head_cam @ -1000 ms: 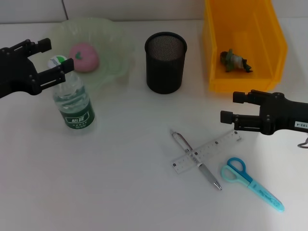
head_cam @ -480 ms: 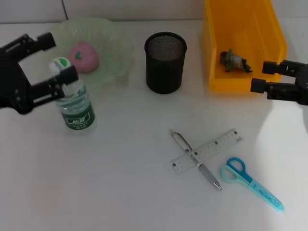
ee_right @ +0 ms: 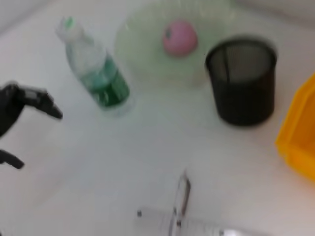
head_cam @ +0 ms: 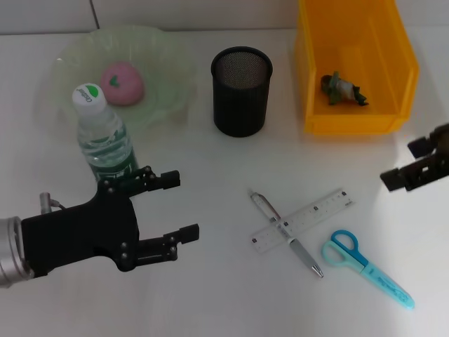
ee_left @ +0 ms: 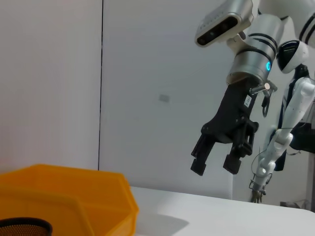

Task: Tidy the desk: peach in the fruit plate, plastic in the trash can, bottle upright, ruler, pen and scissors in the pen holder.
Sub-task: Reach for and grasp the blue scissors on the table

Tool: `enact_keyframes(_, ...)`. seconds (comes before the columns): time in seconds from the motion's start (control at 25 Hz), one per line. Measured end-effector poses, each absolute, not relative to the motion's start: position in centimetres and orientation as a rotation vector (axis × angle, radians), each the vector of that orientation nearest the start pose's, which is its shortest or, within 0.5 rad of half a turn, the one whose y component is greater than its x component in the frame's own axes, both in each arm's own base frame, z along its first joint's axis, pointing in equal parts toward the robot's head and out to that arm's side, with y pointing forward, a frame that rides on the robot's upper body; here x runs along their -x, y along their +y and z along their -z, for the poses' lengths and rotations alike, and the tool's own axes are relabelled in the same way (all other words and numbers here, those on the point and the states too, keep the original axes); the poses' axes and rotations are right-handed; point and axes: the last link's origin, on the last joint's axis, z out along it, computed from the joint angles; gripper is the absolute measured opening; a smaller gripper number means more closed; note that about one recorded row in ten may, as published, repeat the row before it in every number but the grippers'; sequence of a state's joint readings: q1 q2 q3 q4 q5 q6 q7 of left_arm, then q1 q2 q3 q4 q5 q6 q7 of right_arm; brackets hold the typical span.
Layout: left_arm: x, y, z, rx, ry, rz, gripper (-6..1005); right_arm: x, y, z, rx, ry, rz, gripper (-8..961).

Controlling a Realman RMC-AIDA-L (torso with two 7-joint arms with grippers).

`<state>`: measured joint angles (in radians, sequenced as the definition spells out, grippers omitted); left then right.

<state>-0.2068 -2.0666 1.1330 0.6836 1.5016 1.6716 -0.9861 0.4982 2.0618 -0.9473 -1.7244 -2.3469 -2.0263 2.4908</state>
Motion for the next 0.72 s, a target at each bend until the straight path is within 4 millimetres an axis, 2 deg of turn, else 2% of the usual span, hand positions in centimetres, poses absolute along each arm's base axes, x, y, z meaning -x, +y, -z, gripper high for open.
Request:
enact_keyframes(0.04, 27.5, 24.1, 1.9, 2.703, -0.226, 0.989, 794, -16.3, 29.9, -9.4, 2.656, 1.084, 0.283, 839)
enact_keyframes(0.08, 27.5, 24.1, 1.9, 2.703, -0.226, 0.989, 794, -16.3, 29.9, -9.4, 2.656, 1.084, 0.283, 839)
enact_keyframes(0.12, 27.5, 24.0, 2.0, 2.702, -0.213, 0.982, 794, -15.9, 29.6, -8.2, 2.629, 1.102, 0.432, 839)
enact_keyframes(0.16, 27.6, 24.0, 2.1, 2.702, -0.202, 0.976, 794, -15.9, 29.6, -8.2, 2.629, 1.102, 0.432, 839)
enact_keyframes(0.24, 27.7, 24.0, 2.3, 2.695, -0.192, 0.965, 794, -16.0, 29.2, -6.4, 2.59, 1.066, 0.622, 839)
enact_keyframes(0.36, 27.8, 24.1, 2.3, 2.687, -0.197, 0.959, 794, -16.2, 29.0, -5.5, 2.574, 1.059, 0.687, 839)
enact_keyframes(0.44, 27.9, 24.4, 2.4, 2.674, -0.204, 0.943, 794, -16.7, 28.5, -4.0, 2.565, 1.077, 0.732, 839)
enact_keyframes(0.72, 28.3, 25.0, 2.8, 2.663, -0.231, 0.895, 793, -18.1, 27.6, -2.2, 2.562, 1.092, 0.786, 839)
